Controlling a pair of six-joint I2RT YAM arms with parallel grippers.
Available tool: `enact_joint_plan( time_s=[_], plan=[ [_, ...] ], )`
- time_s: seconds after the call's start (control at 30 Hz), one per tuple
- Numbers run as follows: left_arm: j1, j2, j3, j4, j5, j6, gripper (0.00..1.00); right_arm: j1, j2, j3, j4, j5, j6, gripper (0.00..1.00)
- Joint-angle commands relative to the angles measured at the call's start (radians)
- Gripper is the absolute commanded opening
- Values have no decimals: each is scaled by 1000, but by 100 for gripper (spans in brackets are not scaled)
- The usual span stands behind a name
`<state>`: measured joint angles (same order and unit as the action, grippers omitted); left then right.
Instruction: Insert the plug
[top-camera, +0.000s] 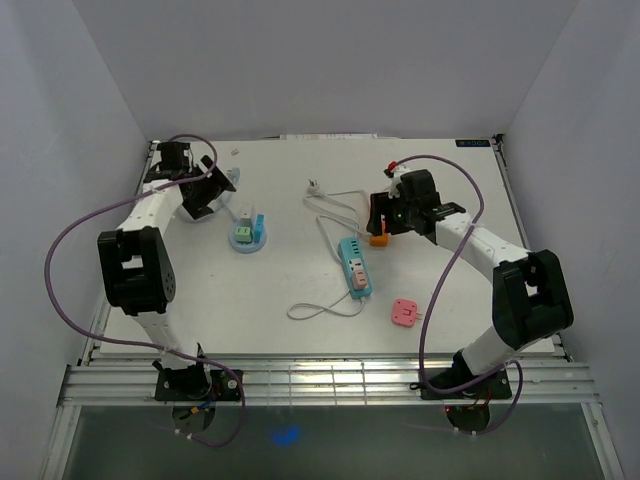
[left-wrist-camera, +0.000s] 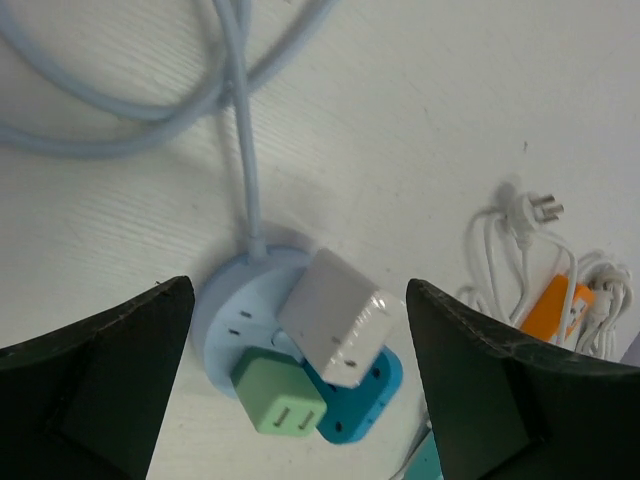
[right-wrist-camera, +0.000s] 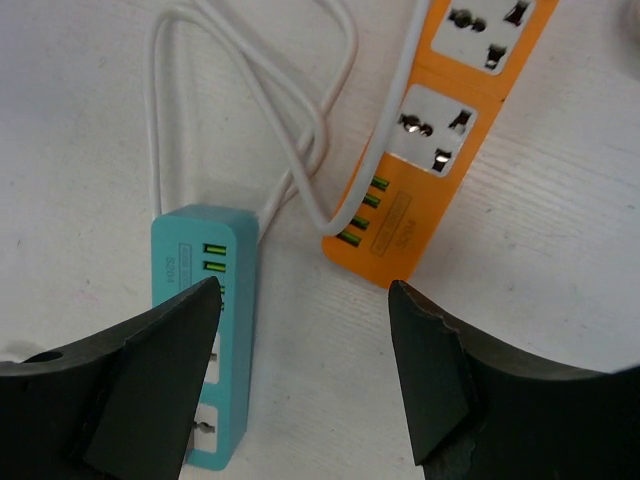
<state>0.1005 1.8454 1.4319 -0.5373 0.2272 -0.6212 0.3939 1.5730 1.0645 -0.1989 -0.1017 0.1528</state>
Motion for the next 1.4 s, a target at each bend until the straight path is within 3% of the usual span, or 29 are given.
enact_joint_plan(
  time_s=[0.0, 0.17, 0.27, 0.3, 0.5, 0.7, 0.87, 0.9, 0.93, 0.97, 1.13, 1.23, 1.37],
  plan=[
    [-97, -194, -47, -72, -83, -15, 98, 25, -53, -55, 41, -101, 60, 74],
    [-198, -327, -125, -23, 6, -46, 98, 54, -83, -161, 69, -148, 108, 75],
    [-270, -417, -192, 3, 60, -35, 98, 69, -142, -233, 133, -208, 151, 88],
    [-284, -435, -208, 7, 61, -32, 98, 80, -159, -259, 144, -207, 157, 88],
    [-301, -563, -304, 17, 93, -41, 98, 138, -117, -244, 148, -144, 172, 93],
    [-303, -621, -356, 0, 109, -18, 98, 204, -13, -164, 130, -61, 177, 93],
    [-301, -650, -381, -18, 84, -3, 98, 217, 91, -74, 75, -12, 185, 74],
    [-301, -655, -386, -20, 84, 4, 98, 217, 100, -67, 78, -10, 189, 67],
    [-303, -657, -386, -26, 84, 8, 98, 218, 108, -63, 76, -10, 189, 54],
    [-303, -657, -386, -29, 80, 9, 98, 221, 123, -49, 76, -6, 189, 49],
    [-303, -650, -387, -36, 64, 34, 98, 276, 188, 24, 27, 69, 171, 43],
    [-289, -632, -358, -78, 29, 58, 98, 299, 245, 67, 47, 44, 192, 34],
    [-226, -623, -343, -101, 60, 72, 98, 347, 370, 181, 78, -3, 223, 34]
  ],
)
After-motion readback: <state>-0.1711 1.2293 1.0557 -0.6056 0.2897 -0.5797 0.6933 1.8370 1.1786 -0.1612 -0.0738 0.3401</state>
